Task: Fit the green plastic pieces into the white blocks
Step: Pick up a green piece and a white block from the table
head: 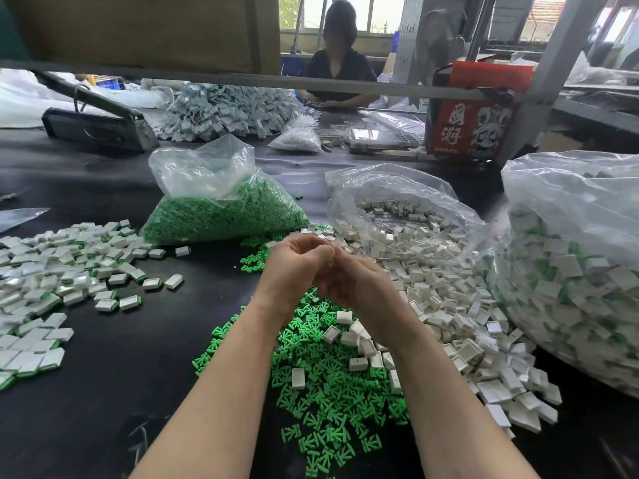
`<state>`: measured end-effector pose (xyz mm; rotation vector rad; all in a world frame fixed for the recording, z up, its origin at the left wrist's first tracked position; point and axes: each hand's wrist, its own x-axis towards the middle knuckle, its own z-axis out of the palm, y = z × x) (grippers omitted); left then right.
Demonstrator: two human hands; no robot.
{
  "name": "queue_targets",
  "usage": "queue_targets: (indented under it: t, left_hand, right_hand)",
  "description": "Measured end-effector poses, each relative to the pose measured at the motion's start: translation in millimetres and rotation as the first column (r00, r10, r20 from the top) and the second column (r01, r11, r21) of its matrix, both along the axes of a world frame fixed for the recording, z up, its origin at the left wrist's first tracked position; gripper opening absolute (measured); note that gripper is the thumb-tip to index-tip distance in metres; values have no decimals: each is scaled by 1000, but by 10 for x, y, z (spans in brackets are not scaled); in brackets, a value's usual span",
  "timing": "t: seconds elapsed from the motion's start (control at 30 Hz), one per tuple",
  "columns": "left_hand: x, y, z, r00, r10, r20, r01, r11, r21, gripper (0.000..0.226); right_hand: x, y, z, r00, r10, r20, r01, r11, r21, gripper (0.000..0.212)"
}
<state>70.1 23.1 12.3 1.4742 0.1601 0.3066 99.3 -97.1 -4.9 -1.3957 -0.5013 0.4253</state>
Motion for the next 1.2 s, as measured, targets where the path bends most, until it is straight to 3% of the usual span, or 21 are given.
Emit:
queue_targets:
  t: [0.2,0.3,0.47,1.2]
  left_hand:
    - [8,-32,-7,999,-5,-36,2,996,-91,12]
    - [9,-61,-14,1000,-6,-27,2,990,-139,34]
    - [-5,-93,-14,999,-44,-15,39,973,-229,27]
    - [-40,-108,-31,996,-89,-29,76,949,-307,28]
  right_hand:
    - [-9,-17,5,1000,6,15,-6,1000,-10,54]
    - [-15,-5,8,999,-40,-2,40,999,18,44]
    - [-28,24,15,992,-109,-59,113,991,72,27]
    - [-107,52,34,980,-180,-81,186,980,70,29]
